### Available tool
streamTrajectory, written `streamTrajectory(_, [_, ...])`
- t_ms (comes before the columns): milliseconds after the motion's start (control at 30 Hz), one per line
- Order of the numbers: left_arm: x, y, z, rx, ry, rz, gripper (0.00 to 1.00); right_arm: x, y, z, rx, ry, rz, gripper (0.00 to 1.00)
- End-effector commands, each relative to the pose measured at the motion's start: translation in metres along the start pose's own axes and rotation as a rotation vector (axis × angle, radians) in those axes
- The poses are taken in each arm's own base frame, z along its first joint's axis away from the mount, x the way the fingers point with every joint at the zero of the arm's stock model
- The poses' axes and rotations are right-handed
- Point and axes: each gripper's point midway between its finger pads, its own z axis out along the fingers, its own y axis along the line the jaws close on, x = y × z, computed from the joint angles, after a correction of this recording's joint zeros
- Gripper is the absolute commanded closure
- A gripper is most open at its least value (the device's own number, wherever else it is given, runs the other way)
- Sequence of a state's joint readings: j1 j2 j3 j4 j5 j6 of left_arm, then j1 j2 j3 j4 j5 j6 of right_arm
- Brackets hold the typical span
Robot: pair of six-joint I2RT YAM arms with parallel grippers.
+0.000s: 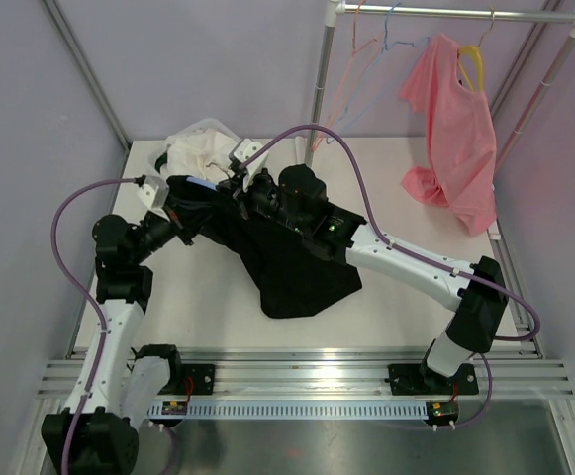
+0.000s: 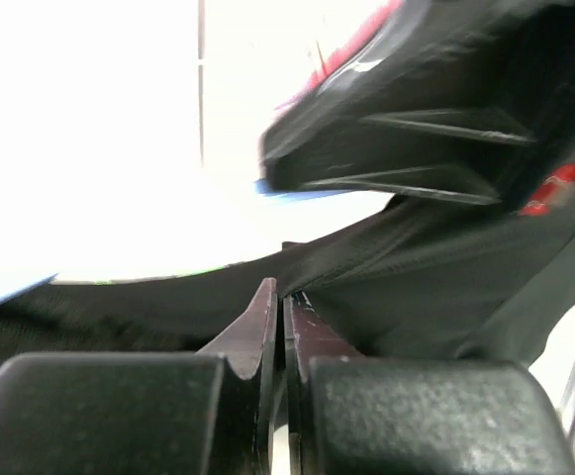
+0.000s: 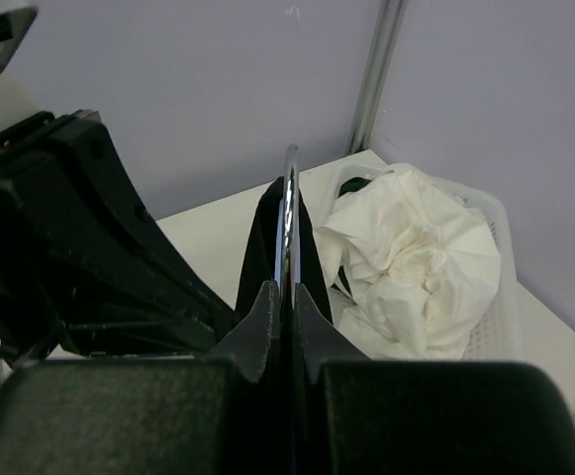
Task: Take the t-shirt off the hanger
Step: Remove the tshirt from the hanger
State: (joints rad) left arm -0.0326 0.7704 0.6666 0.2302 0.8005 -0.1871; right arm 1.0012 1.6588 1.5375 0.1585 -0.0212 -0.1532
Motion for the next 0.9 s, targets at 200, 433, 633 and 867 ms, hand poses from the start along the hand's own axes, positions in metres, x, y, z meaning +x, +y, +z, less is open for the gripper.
streamTrajectory(200, [-0.03,0.016,-0.005,0.098,-0.078,-0.116,1.0,-0.05,-0.022,-0.009,0.116,-0.103,-0.058,1.0])
streamTrajectory(433, [-0.034,-0.004,-0.017,0.12,-0.099,0.009,0.57,-0.052,-0.022,-0.013,0.117,-0.098,-0.06,1.0])
streamTrajectory(633, [-0.034,0.016,-0.016,0.007,-0.085,0.03,0.2,-0.065,-0.025,-0.029,0.135,-0.113,-0.044,1.0])
streamTrajectory(867, [-0.028,0.06,-0.014,-0.198,-0.049,-0.014,0.26,-0.075,-0.018,-0.044,0.095,-0.124,-0.014,1.0])
